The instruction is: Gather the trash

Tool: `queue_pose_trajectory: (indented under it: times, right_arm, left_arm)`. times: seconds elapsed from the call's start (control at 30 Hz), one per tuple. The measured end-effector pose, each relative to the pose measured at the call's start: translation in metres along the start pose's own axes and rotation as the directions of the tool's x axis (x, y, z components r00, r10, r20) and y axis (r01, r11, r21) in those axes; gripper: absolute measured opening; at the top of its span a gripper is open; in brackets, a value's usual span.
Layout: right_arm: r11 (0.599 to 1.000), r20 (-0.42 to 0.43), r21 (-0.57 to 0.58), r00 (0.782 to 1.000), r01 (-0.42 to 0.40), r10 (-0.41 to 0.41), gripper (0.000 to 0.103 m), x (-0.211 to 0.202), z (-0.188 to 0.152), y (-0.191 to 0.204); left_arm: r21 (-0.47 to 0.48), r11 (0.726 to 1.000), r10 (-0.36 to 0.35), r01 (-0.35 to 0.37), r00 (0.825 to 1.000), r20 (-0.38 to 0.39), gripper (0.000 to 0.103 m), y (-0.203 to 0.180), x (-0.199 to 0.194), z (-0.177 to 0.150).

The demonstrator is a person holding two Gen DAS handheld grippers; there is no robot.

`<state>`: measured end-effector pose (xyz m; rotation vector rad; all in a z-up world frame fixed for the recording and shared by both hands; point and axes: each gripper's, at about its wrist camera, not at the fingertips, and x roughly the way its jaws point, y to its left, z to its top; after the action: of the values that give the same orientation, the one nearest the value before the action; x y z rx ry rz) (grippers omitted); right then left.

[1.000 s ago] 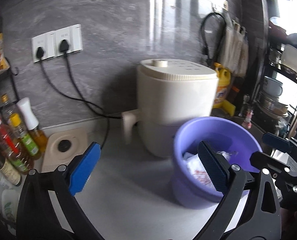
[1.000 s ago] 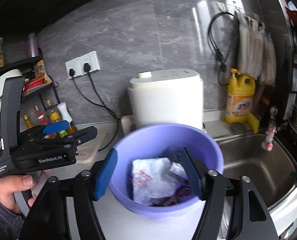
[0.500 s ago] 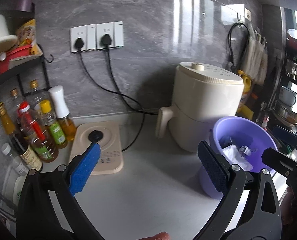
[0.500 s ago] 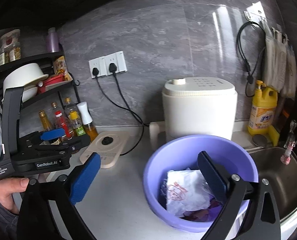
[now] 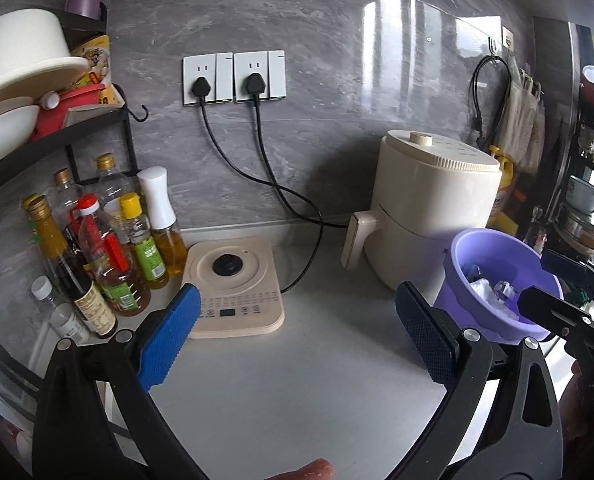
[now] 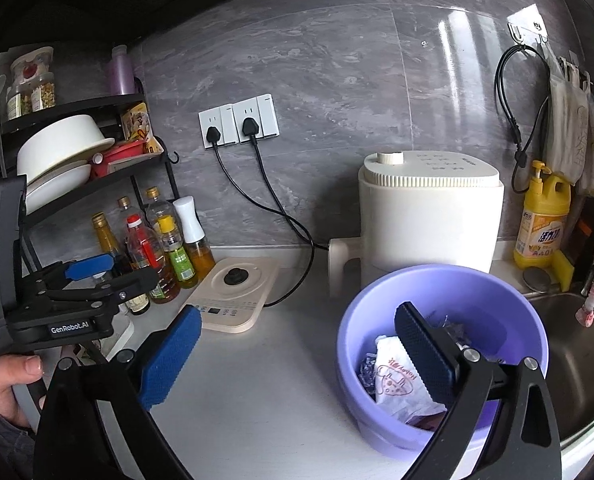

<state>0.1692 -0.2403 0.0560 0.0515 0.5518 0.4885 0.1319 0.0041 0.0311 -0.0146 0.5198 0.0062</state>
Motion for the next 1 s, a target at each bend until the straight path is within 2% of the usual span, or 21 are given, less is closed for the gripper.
queue_pose_trajectory:
  times: [0.43, 1.0]
  right_arm:
    - [1.000, -0.017, 0.004, 1.000, -0.002, 0.003, 0.095, -0.002, -0.005, 0.023]
    - [1.000, -0.034, -0.023, 0.999, -0.014, 0.013, 0.095, -0.003, 0.001, 0.027]
  left_arm:
    - [-0.024, 1.000, 0.005, -0.005, 1.000, 0.019, 0.097, 0.024, -0.023, -0.007]
    - [-0.069, 0.998, 0.005, -0.002, 0.999, 0.051, 0.097, 0.032, -0.032, -0.005]
